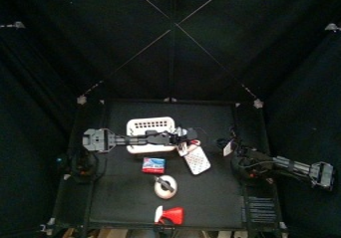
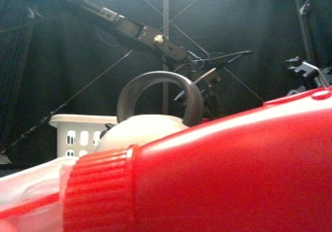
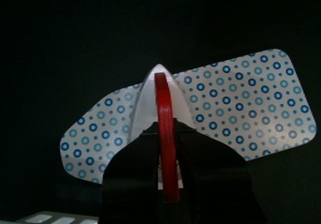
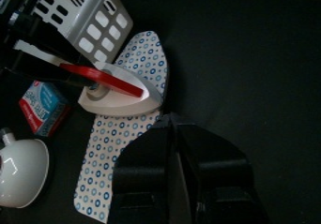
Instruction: Iron the board
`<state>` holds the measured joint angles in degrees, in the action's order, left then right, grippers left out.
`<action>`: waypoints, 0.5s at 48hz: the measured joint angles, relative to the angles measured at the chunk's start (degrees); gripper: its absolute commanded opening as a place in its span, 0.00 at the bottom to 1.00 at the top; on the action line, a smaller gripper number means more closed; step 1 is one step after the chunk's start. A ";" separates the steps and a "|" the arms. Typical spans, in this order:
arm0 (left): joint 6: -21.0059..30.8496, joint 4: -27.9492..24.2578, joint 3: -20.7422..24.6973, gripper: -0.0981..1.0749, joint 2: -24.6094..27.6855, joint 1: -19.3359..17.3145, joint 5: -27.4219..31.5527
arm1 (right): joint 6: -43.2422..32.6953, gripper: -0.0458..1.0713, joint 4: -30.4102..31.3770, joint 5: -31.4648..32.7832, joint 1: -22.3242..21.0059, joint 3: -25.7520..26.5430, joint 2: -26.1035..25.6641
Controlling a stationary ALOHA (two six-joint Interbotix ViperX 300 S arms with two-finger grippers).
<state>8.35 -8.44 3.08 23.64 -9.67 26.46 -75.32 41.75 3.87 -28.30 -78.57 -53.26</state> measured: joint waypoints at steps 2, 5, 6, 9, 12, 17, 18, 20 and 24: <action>-0.09 0.00 0.00 0.48 -0.09 0.18 0.00 | 0.00 0.45 0.00 0.09 0.00 0.00 0.00; 0.00 0.00 -0.09 0.48 -0.09 0.70 0.00 | 0.00 0.45 0.00 0.00 0.00 0.00 0.00; 0.00 0.00 -0.09 0.48 0.00 0.79 -0.09 | 0.00 0.45 0.00 0.09 0.00 0.00 0.09; 0.00 0.00 0.00 0.48 -0.09 1.41 -0.09 | 0.00 0.45 0.00 0.09 0.00 0.00 0.00; 0.00 0.00 -0.09 0.48 0.00 1.93 0.00 | 0.00 0.45 0.00 0.09 0.00 0.00 0.00; 0.18 0.00 0.18 0.48 0.00 3.34 -0.09 | 0.00 0.45 0.00 0.00 0.00 0.00 0.09; 0.26 0.00 0.18 0.48 -0.09 3.60 -0.18 | 0.00 0.45 0.00 0.00 0.00 0.00 0.00; 0.26 0.00 0.35 0.48 -0.09 4.31 -0.35 | 0.00 0.45 0.00 0.00 0.00 0.00 0.00; 0.26 0.09 0.53 0.48 0.00 5.89 -0.62 | 0.00 0.45 0.00 0.00 0.00 0.00 0.00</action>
<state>8.61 -8.35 3.60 23.64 -3.78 25.84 -75.32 41.75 3.87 -28.30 -78.57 -53.26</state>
